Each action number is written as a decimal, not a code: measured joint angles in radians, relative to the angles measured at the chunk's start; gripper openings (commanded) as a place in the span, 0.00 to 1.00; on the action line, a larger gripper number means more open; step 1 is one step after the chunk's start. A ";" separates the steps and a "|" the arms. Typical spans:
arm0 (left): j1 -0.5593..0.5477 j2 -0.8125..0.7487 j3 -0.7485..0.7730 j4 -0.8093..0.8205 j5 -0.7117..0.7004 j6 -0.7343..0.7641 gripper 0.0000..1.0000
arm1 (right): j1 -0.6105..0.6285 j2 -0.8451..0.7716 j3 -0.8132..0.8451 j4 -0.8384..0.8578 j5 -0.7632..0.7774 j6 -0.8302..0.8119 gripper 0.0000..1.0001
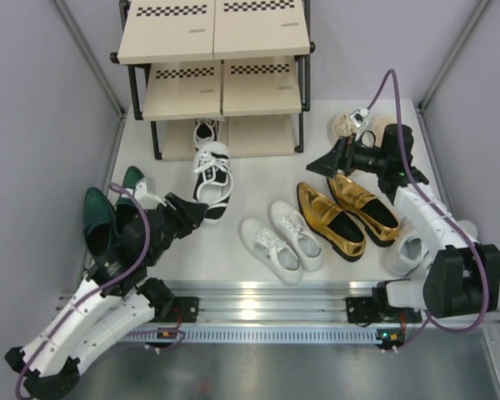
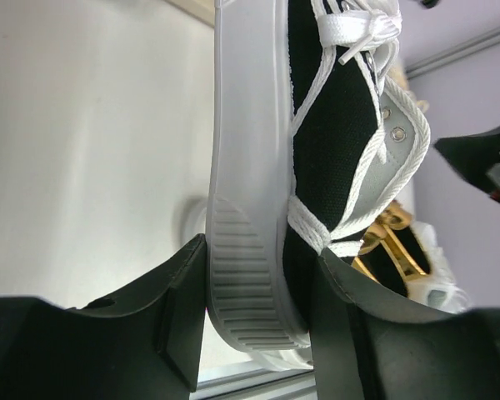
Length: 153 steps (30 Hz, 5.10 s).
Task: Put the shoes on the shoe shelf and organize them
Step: Place the shoe at the shoe shelf.
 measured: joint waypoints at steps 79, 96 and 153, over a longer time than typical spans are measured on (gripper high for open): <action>0.985 1.452 0.364 0.950 0.976 0.108 0.00 | -0.148 -0.011 0.046 -0.414 -0.047 -0.383 1.00; 0.980 1.553 0.409 1.064 0.986 0.071 0.00 | -0.157 -0.012 0.046 -0.417 -0.050 -0.385 0.99; 1.014 1.107 0.289 0.628 0.897 0.323 0.98 | -0.106 -0.056 0.124 -0.672 -0.046 -0.684 0.99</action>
